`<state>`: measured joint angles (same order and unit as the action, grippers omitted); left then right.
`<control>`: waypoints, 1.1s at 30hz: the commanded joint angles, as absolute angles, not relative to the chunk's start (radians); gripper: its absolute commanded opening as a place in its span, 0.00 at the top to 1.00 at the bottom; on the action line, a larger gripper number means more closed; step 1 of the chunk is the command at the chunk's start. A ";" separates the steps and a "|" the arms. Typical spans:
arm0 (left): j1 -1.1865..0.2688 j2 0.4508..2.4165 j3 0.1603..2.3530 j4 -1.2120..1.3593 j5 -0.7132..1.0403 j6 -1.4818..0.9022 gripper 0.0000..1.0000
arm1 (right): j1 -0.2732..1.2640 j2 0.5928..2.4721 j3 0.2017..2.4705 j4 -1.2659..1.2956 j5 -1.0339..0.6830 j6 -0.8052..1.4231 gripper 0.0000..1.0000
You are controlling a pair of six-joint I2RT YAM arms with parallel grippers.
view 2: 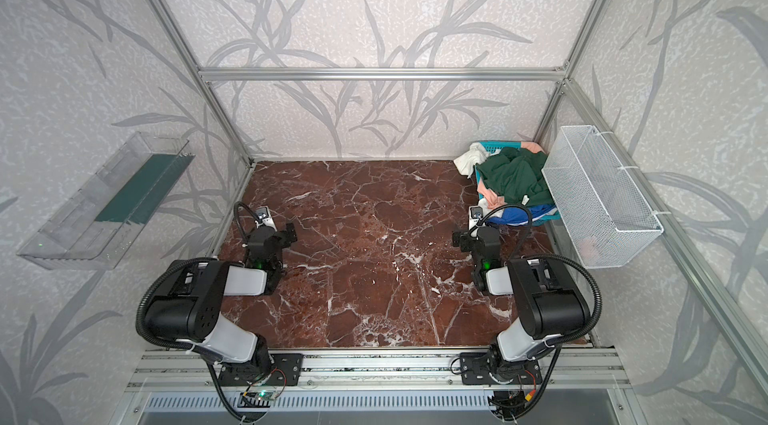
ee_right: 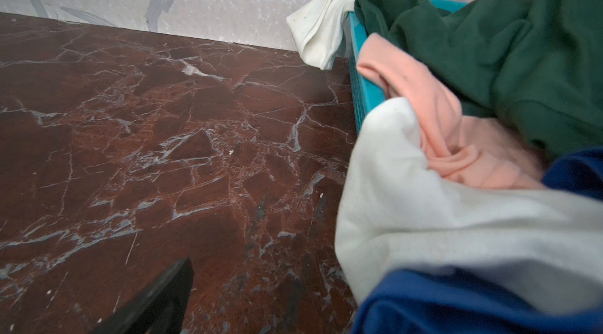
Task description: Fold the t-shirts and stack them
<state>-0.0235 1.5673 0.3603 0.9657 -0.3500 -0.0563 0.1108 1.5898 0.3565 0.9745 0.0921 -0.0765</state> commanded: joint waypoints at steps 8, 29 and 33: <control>-0.025 1.577 0.364 0.989 -0.366 -0.065 0.01 | 0.109 1.589 0.372 0.986 0.084 -0.072 0.01; -0.163 1.049 0.621 0.246 -0.258 -0.382 0.01 | 0.216 1.201 0.848 -0.013 0.478 0.043 0.01; -0.235 1.081 0.723 0.148 -0.194 -0.454 0.01 | 0.207 1.328 1.120 -0.333 0.497 0.066 0.01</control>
